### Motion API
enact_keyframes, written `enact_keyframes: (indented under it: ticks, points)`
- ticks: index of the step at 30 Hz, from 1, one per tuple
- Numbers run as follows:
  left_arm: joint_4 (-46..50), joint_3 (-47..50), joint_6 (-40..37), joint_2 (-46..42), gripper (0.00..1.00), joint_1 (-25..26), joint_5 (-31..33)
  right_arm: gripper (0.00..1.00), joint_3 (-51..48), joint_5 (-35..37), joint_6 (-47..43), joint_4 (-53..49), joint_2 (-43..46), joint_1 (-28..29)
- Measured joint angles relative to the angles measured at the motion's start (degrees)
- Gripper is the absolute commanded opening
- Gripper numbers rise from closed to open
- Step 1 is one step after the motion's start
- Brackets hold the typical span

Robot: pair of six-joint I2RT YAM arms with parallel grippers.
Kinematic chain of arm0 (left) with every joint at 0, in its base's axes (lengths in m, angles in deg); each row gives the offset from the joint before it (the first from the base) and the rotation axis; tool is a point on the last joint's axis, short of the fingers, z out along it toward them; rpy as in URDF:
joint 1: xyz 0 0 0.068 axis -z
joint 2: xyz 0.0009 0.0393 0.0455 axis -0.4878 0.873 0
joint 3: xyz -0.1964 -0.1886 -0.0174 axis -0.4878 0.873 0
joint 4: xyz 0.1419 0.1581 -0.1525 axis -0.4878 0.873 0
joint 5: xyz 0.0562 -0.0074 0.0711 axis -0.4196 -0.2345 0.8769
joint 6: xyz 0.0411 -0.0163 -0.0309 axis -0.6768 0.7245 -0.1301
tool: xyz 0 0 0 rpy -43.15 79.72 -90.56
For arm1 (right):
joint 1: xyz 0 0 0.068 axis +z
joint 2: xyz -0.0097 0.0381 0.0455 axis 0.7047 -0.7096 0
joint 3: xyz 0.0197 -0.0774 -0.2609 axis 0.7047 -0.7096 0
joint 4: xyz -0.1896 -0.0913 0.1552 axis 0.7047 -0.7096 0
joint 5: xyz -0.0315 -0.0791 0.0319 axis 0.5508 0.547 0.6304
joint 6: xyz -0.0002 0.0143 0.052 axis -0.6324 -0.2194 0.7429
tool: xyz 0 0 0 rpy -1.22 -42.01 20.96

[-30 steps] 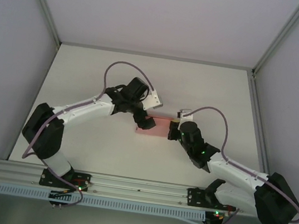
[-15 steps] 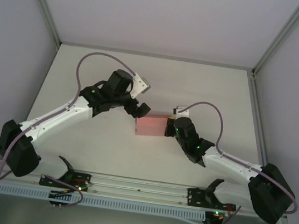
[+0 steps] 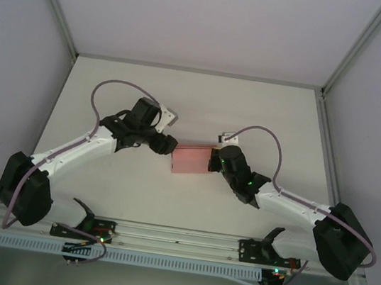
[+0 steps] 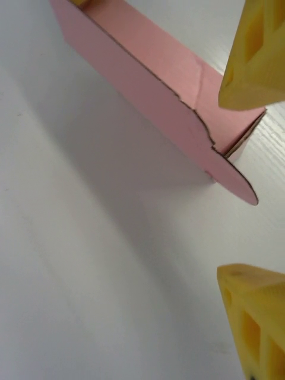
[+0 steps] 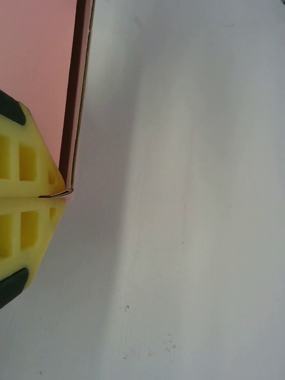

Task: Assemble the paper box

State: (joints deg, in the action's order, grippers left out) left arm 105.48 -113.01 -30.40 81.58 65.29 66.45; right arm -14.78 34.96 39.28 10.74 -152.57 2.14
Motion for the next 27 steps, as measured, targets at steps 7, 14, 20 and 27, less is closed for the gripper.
enact_keyframes:
  ticks: [7,14,20,27]
  points:
    - [-1.4,0.8,-0.2,1.9,0.34,0.0,-2.3,0.03,0.2,-0.3,0.0,-0.4,0.0,0.0]
    - [-1.7,1.0,-0.7,3.7,0.12,0.0,-4.0,0.03,0.2,-0.4,0.0,-0.7,0.2,0.0]
    - [-2.2,1.0,-0.3,3.7,0.00,0.1,-5.2,0.02,0.2,-0.5,0.0,-1.2,0.6,0.3]
    - [-1.0,0.1,6.2,4.0,0.00,0.7,-4.8,0.00,0.2,5.5,0.9,-2.2,0.6,3.8]
